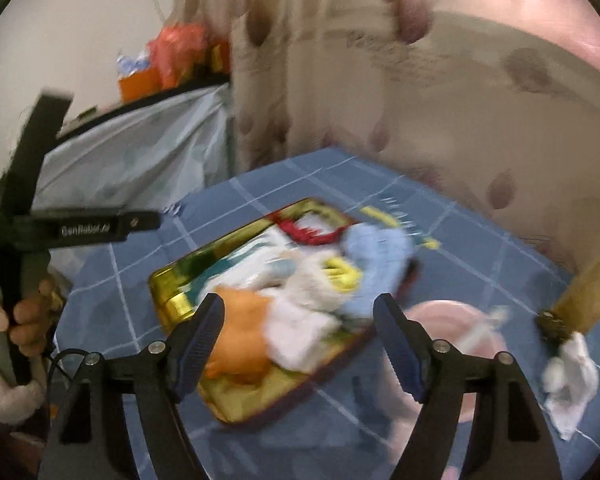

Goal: Organize soft objects
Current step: 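Grasp the white mesh sock with the right gripper while the left moves back, then grasp the white cotton ball with the left gripper, then carry the cotton ball with the left gripper over the gold tray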

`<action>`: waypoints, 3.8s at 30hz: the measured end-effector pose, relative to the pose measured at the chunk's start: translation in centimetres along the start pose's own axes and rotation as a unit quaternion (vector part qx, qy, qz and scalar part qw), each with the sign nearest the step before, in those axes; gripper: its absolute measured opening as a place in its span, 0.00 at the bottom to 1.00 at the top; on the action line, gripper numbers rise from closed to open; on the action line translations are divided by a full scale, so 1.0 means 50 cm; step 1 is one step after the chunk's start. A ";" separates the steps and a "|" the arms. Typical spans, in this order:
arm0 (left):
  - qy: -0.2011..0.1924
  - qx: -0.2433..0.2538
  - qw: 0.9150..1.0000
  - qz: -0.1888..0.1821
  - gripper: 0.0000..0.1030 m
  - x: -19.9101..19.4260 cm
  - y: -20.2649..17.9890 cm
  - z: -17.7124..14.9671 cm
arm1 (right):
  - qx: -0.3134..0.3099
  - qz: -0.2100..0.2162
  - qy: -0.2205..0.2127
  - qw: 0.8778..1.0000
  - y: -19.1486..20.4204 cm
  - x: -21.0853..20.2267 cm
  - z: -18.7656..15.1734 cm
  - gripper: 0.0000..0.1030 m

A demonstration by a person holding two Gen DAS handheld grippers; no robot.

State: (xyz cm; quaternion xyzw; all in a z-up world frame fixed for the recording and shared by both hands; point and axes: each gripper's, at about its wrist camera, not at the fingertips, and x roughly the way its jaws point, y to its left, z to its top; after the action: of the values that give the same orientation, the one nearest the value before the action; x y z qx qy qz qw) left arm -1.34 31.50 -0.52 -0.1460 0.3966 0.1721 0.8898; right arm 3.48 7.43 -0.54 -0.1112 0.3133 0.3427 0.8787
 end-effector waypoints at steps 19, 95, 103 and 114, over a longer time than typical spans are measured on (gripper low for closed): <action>0.008 0.026 1.000 0.011 0.59 0.017 -0.021 -0.012 | 0.135 -0.218 0.054 0.965 -0.443 -0.031 -0.150 0.62; 0.173 0.257 0.926 -0.214 0.21 0.218 -0.892 -0.149 | 0.248 -0.222 0.044 0.942 -0.616 -0.160 -0.389 0.19; 0.153 0.276 0.926 -0.207 0.21 0.155 -0.886 -0.157 | 0.245 -0.225 0.046 0.942 -0.615 -0.159 -0.389 0.19; 0.122 0.303 0.920 -0.214 0.21 0.069 -0.859 -0.169 | 0.234 -0.235 0.055 0.942 -0.609 -0.156 -0.385 0.19</action>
State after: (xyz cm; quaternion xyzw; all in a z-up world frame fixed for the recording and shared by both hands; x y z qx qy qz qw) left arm 13.41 -9.75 -3.28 0.0298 0.4950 -0.1701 0.8515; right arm 10.39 -27.17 -11.26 0.0085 0.3976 0.0364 0.9168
